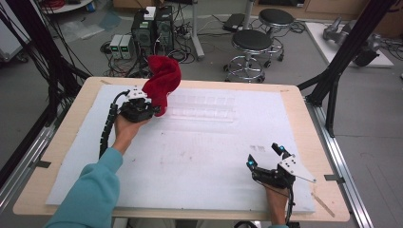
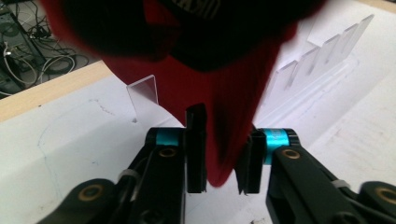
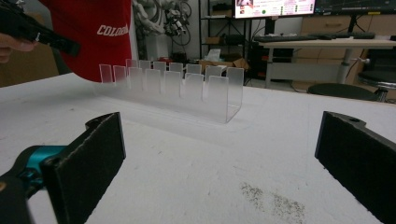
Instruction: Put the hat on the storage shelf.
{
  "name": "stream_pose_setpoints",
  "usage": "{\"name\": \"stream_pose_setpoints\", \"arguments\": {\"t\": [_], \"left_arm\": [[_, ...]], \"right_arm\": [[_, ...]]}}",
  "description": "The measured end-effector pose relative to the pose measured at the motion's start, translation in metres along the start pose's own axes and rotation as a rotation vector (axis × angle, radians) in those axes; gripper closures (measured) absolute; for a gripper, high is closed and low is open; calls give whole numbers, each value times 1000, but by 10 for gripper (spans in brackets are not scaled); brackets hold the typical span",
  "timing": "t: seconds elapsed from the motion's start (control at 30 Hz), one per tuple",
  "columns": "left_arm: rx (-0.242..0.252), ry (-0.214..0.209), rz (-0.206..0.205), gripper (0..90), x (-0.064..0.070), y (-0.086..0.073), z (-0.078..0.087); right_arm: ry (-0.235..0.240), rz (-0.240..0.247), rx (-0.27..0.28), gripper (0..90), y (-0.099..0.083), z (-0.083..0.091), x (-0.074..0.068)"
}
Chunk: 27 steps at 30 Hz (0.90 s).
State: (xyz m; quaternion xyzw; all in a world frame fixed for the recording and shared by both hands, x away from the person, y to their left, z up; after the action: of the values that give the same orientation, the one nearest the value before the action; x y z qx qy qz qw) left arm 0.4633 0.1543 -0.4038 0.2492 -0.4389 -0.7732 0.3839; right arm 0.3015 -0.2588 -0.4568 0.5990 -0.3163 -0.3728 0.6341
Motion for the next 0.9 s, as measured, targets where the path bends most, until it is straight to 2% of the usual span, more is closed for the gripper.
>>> {"name": "stream_pose_setpoints", "arguments": {"t": [0.07,0.17,0.2,0.23,0.3,0.37,0.4,0.5,0.53,0.6,0.67,0.77,0.87,0.9], "left_arm": [[-6,5,16,628,-1,-1,1],[-7,-17,28,563,-2,-1,3],[-7,-17,28,526,-2,-1,3],[-10,-23,47,468,-3,-2,3],[-17,-16,43,399,-4,-4,2],[-22,-9,58,308,-6,-5,3],[-25,-9,59,282,-7,-6,3],[4,-16,65,216,-8,-7,6],[11,-29,67,207,-9,-9,8],[21,-30,69,184,-12,-14,15],[34,-52,74,159,-16,-20,24],[57,-63,75,159,-22,-33,44],[21,-114,70,156,-26,-46,64],[55,-114,66,156,-26,-53,75]], "right_arm": [[-1,4,-1,5,0,0,0],[1,0,0,5,0,0,0],[4,-1,0,5,0,0,0],[5,-9,-2,5,0,0,0],[7,-14,-2,5,0,0,0],[8,-13,-2,5,0,0,0],[7,-9,-1,5,0,0,0],[9,-1,-1,5,0,0,0],[8,0,-1,5,0,0,0],[9,-1,0,5,0,0,0],[7,3,1,5,0,0,0],[4,8,5,5,0,0,-1],[5,16,3,5,0,0,-1],[2,14,2,5,0,0,-2]]}}
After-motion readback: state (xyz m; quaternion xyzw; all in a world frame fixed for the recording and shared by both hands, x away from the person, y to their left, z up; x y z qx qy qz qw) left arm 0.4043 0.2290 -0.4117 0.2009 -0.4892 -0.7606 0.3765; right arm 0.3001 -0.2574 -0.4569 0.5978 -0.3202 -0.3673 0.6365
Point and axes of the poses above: each handheld gripper's, and its own axes: z roughly backward along the jaws, y roughly out of its top, x roughly to its right, the point moved 5 cm from there along -z, roughly forward along the jaws, and after that the axes turned 5 degrees about y, right-handed, at the moved point
